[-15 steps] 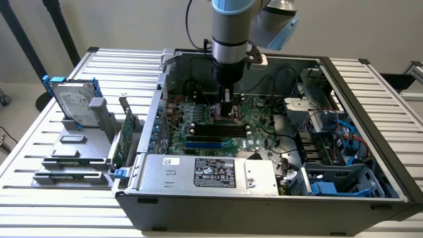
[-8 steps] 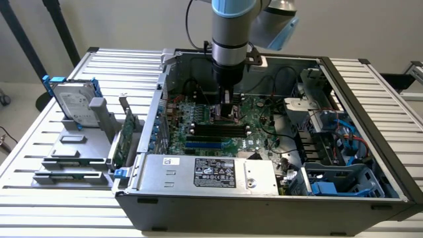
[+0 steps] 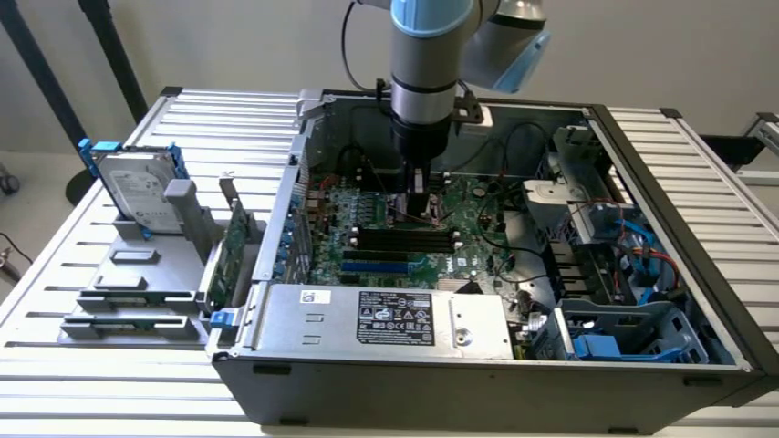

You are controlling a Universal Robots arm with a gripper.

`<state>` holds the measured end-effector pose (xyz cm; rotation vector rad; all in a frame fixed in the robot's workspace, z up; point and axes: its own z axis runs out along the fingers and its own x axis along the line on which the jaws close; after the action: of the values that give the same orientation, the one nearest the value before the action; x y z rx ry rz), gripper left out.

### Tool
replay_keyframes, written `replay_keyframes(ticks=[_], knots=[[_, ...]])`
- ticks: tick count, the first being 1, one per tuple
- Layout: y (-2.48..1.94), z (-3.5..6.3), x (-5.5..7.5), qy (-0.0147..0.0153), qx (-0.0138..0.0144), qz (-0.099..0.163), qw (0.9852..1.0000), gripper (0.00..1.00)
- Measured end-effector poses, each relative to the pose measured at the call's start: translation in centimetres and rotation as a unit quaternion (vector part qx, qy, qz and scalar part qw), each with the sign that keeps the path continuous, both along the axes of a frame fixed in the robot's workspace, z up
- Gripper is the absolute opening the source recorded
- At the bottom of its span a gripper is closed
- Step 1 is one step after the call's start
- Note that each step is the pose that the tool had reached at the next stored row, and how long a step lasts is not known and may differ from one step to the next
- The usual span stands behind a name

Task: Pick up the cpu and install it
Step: 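Place the cpu into insertion slot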

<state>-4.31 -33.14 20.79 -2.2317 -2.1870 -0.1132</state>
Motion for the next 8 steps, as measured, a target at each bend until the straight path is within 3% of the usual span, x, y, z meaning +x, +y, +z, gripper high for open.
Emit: replay_keyframes(ticks=[8], knots=[[0.02,-0.27,0.01,0.0,0.0001,-0.001,1.0,0.54]])
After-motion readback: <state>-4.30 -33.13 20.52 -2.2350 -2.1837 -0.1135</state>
